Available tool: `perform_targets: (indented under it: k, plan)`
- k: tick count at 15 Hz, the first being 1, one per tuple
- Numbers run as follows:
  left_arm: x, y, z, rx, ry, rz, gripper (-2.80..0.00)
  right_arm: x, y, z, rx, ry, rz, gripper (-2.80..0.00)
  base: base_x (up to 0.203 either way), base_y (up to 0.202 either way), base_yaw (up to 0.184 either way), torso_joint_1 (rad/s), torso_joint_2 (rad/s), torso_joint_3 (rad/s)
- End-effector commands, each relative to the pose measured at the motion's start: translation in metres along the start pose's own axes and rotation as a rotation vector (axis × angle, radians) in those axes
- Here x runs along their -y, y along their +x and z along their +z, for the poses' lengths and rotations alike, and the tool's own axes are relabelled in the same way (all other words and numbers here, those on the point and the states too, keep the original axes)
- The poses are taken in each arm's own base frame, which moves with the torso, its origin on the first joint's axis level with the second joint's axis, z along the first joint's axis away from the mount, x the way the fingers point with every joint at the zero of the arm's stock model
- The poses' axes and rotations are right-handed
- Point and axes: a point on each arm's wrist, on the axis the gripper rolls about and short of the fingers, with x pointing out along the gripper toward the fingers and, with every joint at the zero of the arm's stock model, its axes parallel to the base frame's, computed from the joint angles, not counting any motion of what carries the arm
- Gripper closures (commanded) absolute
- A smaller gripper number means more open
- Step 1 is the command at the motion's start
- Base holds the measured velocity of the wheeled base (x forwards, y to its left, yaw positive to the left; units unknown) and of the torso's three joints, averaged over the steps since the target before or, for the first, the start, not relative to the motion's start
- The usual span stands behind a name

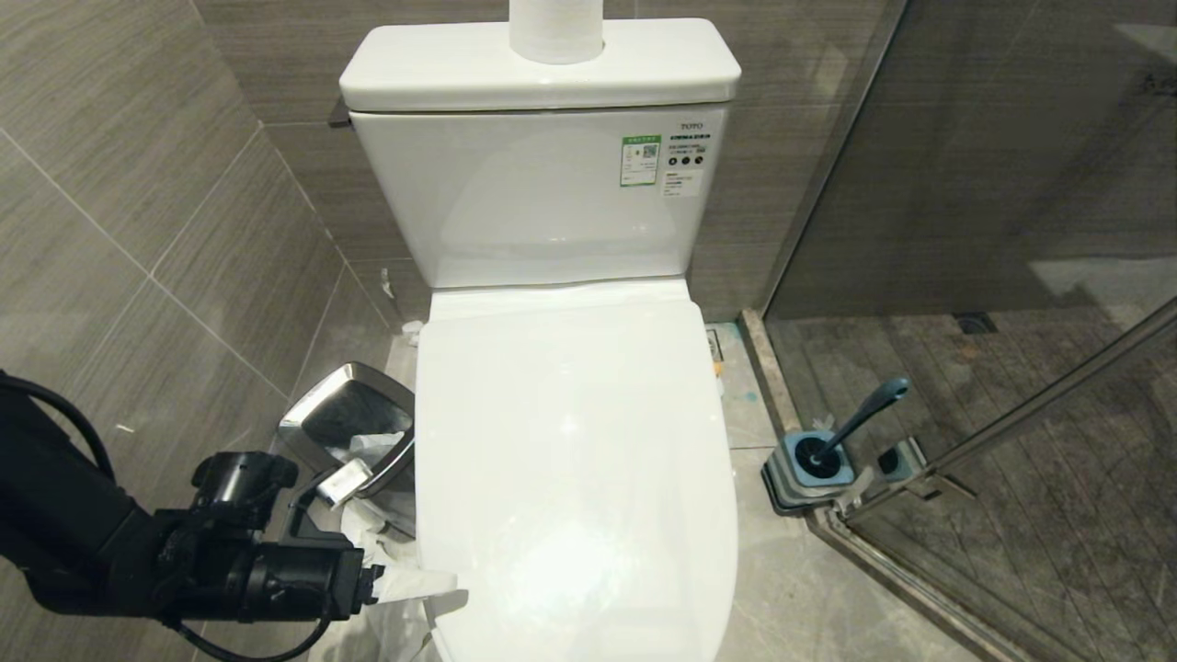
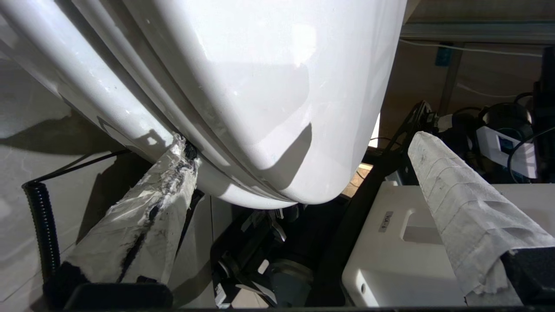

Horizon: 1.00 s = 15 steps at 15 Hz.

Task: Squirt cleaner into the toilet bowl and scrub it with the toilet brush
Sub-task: Use the left hand to lift the toilet lid slightly

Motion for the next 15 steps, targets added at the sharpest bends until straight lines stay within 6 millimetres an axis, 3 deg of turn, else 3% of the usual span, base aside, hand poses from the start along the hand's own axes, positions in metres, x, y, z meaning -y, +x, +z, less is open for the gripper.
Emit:
perform_targets:
  k: [1,9,15]
  plan:
    - [0.003,0.004,0.000,-0.012,0.011,-0.017,-2.80,0.000,0.000,0.000,0.000,-0.001,0.001,0.00,0.000,0.000,0.000,0.000,0.00,0.000]
    - [0.005,0.006,0.001,-0.015,-0.010,-0.034,-2.80,0.000,0.000,0.000,-0.001,-0.001,0.000,0.00,0.000,0.000,0.000,0.000,0.00,0.000]
    - [0.009,-0.008,0.004,0.034,-0.019,-0.219,-2.80,0.000,0.000,0.000,0.000,-0.001,0.000,0.00,0.000,0.000,0.000,0.000,0.00,0.000]
